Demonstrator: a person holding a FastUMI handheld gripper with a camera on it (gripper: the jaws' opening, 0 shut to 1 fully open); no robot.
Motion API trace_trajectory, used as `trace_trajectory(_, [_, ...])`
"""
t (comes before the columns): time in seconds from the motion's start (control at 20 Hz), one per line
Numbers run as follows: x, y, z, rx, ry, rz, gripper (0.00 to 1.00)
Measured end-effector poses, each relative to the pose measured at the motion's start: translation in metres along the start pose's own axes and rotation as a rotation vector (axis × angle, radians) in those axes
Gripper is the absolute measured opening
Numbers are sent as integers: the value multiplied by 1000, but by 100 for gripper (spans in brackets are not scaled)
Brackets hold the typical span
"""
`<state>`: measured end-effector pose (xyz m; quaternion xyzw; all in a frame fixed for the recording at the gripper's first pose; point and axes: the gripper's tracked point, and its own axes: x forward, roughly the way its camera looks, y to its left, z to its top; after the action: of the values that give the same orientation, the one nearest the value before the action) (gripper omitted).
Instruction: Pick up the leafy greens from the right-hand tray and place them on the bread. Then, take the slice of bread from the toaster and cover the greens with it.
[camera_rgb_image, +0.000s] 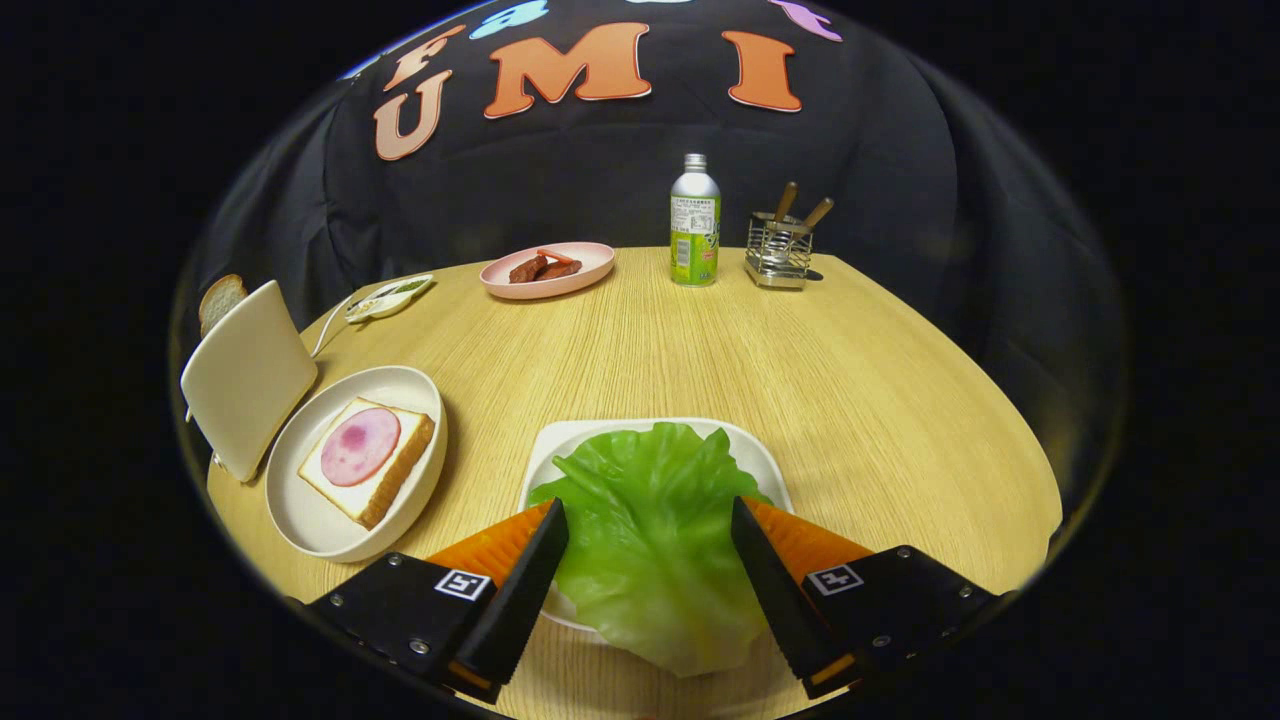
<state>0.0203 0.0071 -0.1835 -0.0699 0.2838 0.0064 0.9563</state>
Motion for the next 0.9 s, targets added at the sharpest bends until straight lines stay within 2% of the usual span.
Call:
trace_trajectory(0.2, [0, 0, 2, -16, 0, 5, 98])
trace_trajectory(0.3, [2, -4, 2, -3, 1, -12, 94])
trace_trajectory(0.4, [3, -10, 3, 13, 0, -27, 81])
trace_trajectory(0.45, [3, -12, 3, 18, -1, -32, 70])
trace_trajectory(0.5, [3, -13, 3, 22, -3, -33, 65])
trace_trajectory(0.75, [5, -13, 5, 21, -7, -52, 23])
trace_trajectory(0.85, [4, -12, 8, 34, -4, -61, 9])
trace_trajectory(0.9, [2, -11, 12, 35, -9, -63, 6])
